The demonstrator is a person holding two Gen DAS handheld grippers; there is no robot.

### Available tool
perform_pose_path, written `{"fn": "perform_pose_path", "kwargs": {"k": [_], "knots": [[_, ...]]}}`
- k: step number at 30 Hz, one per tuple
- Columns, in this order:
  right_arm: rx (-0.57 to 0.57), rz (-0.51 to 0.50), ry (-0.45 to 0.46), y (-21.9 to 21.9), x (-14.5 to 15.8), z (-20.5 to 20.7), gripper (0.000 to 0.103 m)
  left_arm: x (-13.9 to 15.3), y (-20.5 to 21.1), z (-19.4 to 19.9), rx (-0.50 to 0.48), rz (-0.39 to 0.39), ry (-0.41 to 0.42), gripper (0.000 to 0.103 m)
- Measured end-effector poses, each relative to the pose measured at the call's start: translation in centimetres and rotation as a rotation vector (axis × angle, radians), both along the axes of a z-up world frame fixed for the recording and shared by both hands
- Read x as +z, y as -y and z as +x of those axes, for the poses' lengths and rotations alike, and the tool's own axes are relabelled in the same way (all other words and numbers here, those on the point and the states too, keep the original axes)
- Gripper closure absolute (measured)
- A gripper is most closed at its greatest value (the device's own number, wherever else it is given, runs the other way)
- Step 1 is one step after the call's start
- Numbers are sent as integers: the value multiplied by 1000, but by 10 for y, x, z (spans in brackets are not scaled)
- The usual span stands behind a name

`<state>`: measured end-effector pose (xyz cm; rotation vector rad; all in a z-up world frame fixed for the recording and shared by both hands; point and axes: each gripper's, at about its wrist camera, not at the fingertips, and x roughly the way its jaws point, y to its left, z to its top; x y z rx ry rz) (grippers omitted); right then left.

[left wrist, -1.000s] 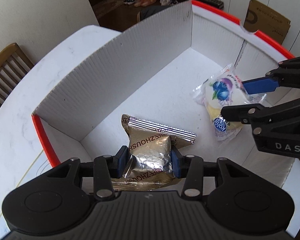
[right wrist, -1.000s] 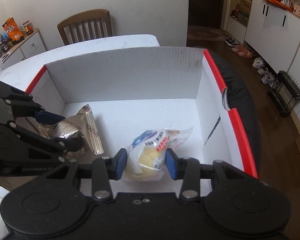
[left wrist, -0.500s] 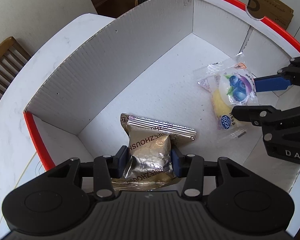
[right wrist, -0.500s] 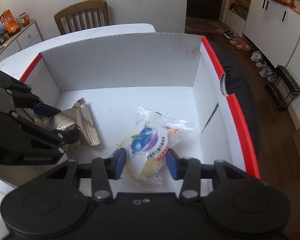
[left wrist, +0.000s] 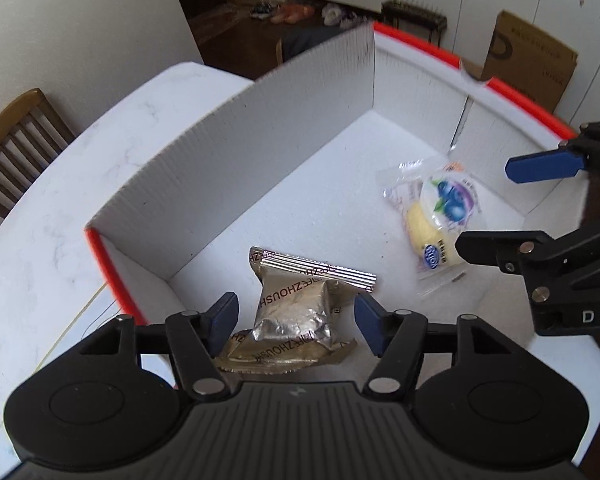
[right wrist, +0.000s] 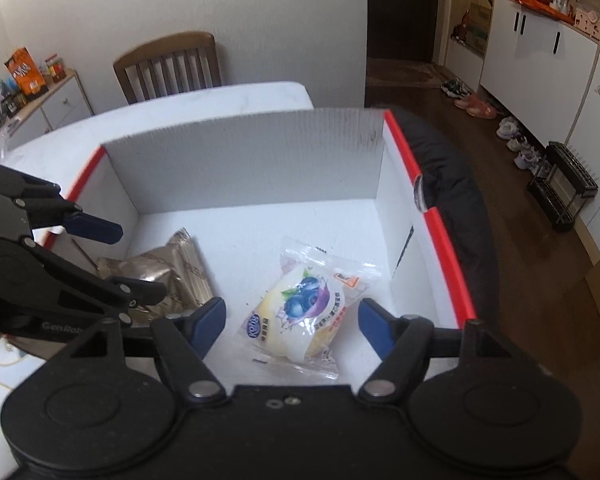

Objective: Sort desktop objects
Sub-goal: 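Withdraw both tools from the shoebox back over the mat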

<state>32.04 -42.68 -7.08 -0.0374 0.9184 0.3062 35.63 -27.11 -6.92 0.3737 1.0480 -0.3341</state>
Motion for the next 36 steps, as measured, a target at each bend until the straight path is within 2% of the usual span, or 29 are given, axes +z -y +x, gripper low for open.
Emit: {"fn": "perform_pose_path", "kwargs": {"k": [10, 18, 24, 30, 36], "knots": [[10, 48, 74, -1, 34, -33, 30, 36, -17, -35, 22, -133, 83, 40], [20, 72, 145, -12, 61, -60, 30, 61, -37, -71, 36, -202, 171, 40], [29, 74, 183, -29, 73, -80, 30, 74, -64, -100, 41, -258, 187, 40], [41, 74, 233, -52, 86, -105, 30, 80, -94, -132, 71, -279, 226, 40], [48, 52, 257, -86, 85, -124, 29, 79, -128, -161, 97, -286, 252, 40]]}}
